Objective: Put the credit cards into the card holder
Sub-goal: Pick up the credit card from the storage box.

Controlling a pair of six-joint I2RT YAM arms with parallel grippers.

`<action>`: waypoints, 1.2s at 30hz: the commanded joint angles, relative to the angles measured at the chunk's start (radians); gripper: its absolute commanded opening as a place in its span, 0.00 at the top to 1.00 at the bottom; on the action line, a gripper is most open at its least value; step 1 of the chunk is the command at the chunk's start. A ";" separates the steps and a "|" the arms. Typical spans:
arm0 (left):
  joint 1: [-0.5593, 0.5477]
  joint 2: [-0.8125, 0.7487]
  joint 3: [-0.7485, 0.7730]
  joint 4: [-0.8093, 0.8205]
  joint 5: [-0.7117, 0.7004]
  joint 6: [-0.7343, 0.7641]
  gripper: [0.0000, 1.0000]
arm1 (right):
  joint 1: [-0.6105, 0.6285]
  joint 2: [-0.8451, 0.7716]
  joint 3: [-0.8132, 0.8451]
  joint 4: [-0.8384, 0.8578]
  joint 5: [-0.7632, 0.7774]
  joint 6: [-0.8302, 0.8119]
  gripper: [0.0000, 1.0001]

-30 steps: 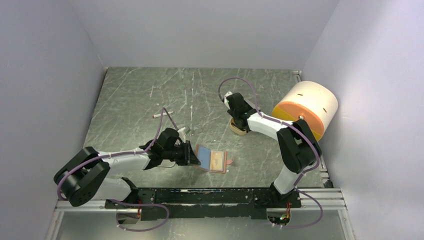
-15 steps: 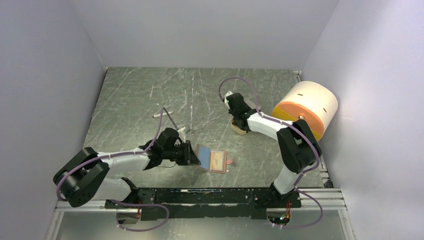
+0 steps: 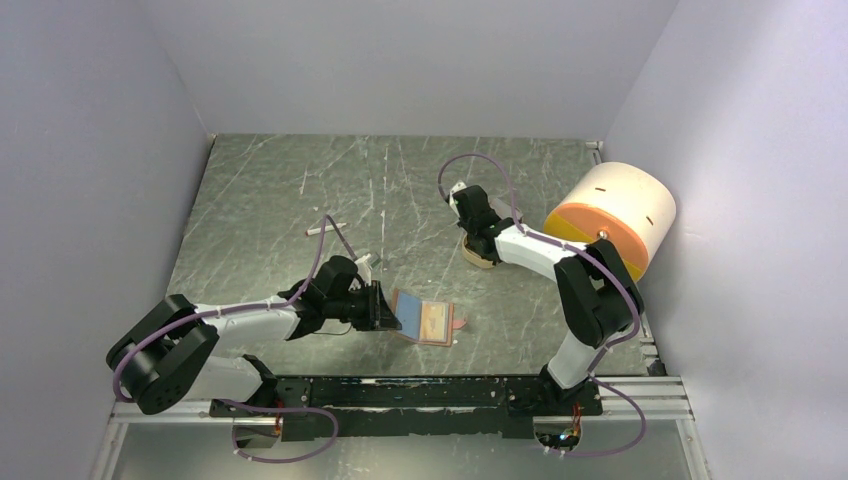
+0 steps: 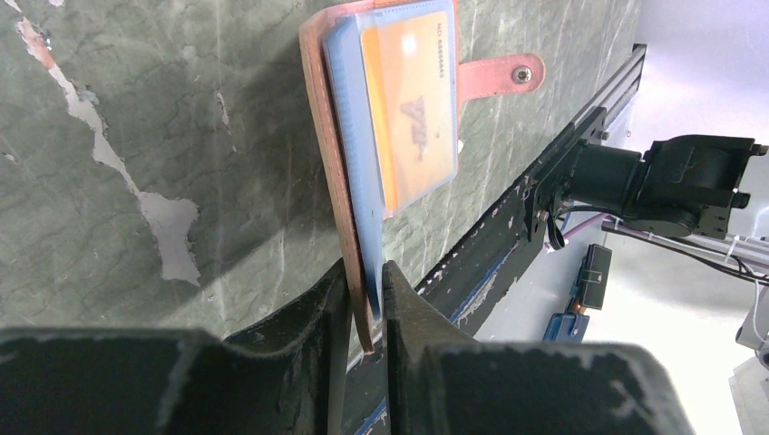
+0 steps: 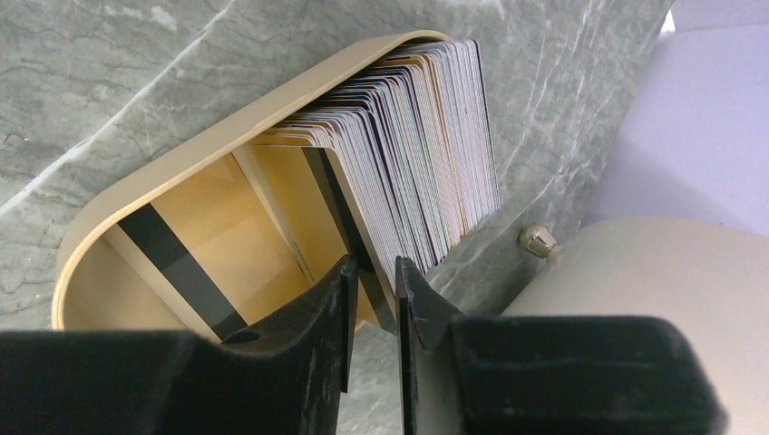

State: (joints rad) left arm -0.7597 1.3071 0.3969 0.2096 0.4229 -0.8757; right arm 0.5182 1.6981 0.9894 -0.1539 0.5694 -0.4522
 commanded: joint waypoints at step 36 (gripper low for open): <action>0.003 -0.001 0.008 -0.007 -0.018 -0.022 0.77 | -0.003 -0.212 0.103 -0.288 -0.225 0.192 1.00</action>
State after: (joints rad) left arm -0.7601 1.3071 0.3969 0.2039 0.4259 -0.8787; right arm 0.5182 1.5486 1.0531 -0.3809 0.4129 -0.3279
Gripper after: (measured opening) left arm 0.229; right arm 0.056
